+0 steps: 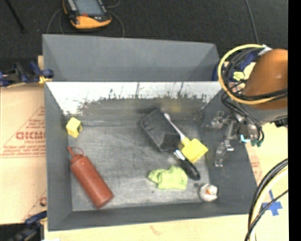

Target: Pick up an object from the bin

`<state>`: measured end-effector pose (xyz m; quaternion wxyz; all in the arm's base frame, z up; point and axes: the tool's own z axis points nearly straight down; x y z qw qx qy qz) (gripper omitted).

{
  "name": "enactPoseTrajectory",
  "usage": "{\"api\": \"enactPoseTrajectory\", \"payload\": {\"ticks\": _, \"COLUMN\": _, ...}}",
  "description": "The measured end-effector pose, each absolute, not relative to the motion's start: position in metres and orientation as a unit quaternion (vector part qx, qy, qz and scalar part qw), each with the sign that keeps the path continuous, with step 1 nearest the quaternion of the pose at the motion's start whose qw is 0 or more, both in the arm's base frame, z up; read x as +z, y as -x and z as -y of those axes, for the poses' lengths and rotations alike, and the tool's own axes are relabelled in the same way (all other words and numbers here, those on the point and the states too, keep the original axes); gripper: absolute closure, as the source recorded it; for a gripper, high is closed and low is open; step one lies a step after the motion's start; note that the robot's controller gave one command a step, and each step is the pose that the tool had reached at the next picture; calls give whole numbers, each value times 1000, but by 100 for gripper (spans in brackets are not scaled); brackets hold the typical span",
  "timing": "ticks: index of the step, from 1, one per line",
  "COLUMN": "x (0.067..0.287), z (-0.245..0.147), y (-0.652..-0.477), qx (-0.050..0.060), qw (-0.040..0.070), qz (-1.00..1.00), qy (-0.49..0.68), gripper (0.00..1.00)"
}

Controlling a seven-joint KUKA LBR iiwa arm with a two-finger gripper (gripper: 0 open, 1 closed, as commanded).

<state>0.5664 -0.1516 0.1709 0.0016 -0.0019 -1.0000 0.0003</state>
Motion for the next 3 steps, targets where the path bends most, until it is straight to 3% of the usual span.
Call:
{"api": "enactPoseTrajectory", "payload": {"ticks": 1, "x": 175, "z": 151, "y": -568, "qx": 1, "qw": -2, "qz": 1000, "qy": 0, "gripper": 0}}
{"api": "enactPoseTrajectory", "payload": {"ticks": 2, "x": 74, "z": 131, "y": -576, "qx": 2, "qw": 1, "qz": 1000, "qy": -1, "gripper": 100}}
{"api": "enactPoseTrajectory", "payload": {"ticks": 3, "x": 74, "z": 131, "y": -576, "qx": 3, "qw": 1, "qz": 1000, "qy": -2, "gripper": 100}}
